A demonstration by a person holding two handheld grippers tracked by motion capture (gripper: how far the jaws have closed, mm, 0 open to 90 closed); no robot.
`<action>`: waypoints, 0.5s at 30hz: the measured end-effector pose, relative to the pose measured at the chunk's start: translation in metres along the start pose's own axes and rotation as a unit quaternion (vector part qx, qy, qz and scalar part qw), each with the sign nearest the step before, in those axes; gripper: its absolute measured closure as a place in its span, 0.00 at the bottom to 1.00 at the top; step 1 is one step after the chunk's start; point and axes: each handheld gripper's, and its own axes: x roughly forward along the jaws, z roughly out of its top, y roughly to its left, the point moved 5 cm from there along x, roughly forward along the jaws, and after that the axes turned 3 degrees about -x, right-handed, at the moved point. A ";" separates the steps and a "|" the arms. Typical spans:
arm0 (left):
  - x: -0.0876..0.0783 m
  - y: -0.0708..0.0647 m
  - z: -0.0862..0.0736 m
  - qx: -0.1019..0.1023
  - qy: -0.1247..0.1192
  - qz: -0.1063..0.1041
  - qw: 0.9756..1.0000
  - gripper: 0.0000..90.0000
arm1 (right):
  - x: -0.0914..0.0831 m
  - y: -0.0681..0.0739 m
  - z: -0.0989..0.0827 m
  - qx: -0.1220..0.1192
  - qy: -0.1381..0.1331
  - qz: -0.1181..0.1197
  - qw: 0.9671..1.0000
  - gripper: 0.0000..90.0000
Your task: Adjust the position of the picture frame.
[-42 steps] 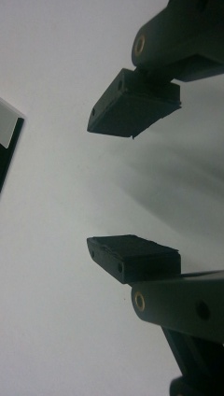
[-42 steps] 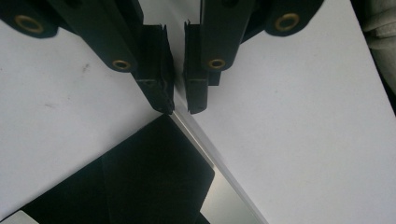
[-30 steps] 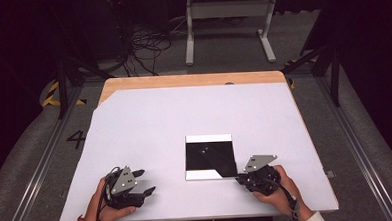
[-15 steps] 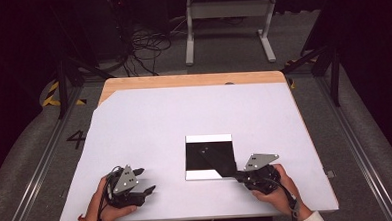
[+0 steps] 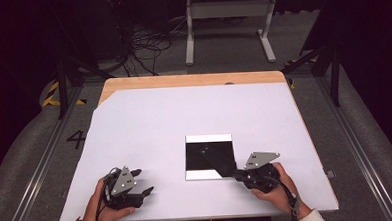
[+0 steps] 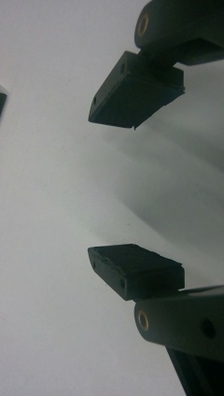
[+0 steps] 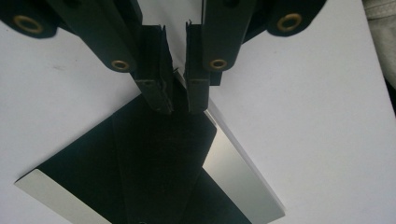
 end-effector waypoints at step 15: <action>-0.003 0.000 -0.002 -0.004 0.000 0.002 1.000 0.34 | -0.003 -0.003 -0.006 -0.017 0.075 0.008 0.997 0.88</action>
